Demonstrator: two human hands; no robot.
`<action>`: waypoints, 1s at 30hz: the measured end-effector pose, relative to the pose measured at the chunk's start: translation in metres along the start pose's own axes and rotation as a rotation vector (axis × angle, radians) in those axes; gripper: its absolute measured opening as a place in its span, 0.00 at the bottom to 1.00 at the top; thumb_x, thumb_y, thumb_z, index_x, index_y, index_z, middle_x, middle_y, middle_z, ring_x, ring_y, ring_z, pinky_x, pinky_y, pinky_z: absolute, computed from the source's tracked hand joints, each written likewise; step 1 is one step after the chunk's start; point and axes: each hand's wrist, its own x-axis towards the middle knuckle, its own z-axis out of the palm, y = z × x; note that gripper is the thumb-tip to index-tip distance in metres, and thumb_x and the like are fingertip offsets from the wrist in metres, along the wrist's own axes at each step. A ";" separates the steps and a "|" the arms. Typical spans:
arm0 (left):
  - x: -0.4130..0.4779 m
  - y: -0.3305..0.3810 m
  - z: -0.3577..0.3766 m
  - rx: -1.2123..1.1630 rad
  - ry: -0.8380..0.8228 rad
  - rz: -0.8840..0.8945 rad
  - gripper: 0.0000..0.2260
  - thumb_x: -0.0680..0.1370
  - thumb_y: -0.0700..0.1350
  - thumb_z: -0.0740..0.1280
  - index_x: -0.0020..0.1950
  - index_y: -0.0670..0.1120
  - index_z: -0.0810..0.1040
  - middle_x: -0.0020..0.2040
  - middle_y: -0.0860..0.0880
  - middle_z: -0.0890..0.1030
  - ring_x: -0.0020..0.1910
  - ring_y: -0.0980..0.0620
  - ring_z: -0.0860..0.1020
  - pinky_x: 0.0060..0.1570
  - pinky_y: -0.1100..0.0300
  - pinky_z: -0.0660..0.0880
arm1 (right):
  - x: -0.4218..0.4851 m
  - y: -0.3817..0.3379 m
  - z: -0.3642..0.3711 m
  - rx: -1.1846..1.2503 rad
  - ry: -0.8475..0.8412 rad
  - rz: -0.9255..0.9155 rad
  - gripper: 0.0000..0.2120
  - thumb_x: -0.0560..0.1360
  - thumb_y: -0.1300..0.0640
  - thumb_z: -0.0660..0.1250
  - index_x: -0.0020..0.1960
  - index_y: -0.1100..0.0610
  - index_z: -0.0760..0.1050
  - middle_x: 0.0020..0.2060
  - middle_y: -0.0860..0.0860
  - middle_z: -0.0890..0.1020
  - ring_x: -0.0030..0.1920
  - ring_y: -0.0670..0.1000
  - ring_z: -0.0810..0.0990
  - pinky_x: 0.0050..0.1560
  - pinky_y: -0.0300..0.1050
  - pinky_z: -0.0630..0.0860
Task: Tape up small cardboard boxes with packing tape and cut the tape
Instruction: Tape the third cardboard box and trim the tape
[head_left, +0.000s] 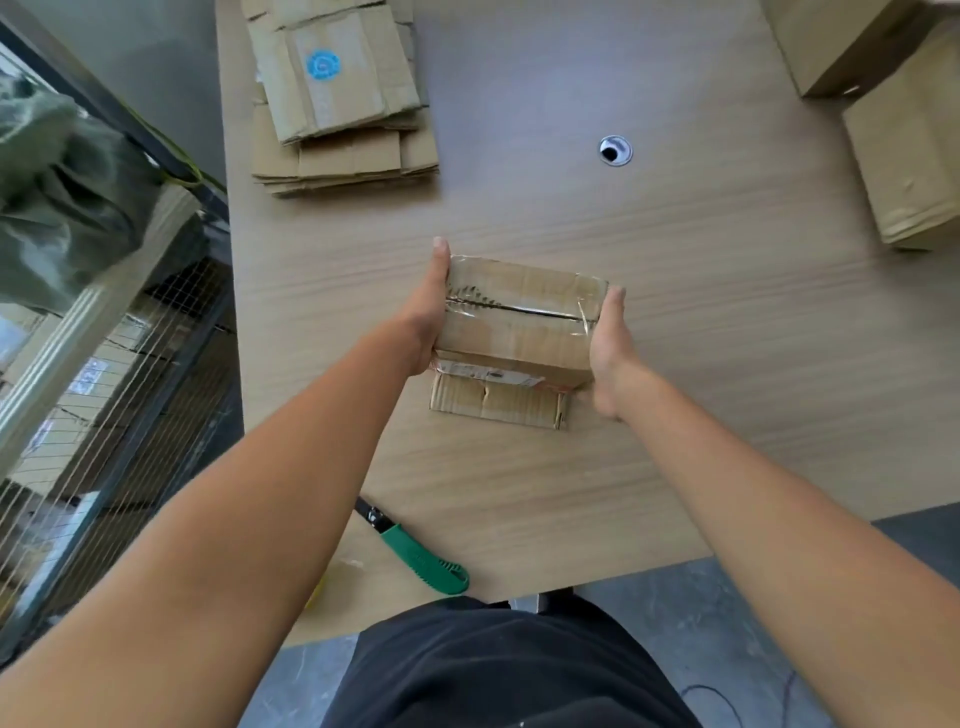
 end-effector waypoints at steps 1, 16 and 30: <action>-0.008 0.000 0.003 0.017 0.016 0.017 0.33 0.77 0.74 0.52 0.46 0.50 0.83 0.42 0.48 0.87 0.38 0.48 0.86 0.31 0.56 0.80 | -0.011 -0.009 -0.005 -0.048 -0.065 0.071 0.42 0.74 0.22 0.39 0.73 0.45 0.70 0.68 0.51 0.78 0.66 0.58 0.77 0.64 0.62 0.72; -0.126 -0.135 0.056 -0.172 0.277 0.472 0.37 0.71 0.70 0.67 0.74 0.52 0.64 0.67 0.53 0.76 0.65 0.52 0.76 0.67 0.49 0.72 | -0.121 0.076 -0.111 0.221 -0.169 -0.534 0.23 0.68 0.32 0.64 0.58 0.43 0.69 0.53 0.51 0.78 0.53 0.51 0.78 0.51 0.51 0.72; -0.157 -0.153 0.098 -0.136 0.485 0.298 0.30 0.76 0.42 0.62 0.76 0.50 0.54 0.63 0.44 0.72 0.56 0.44 0.74 0.62 0.41 0.76 | -0.128 0.122 -0.144 -1.163 0.318 -1.139 0.42 0.70 0.53 0.74 0.76 0.49 0.55 0.73 0.58 0.56 0.75 0.65 0.56 0.75 0.58 0.62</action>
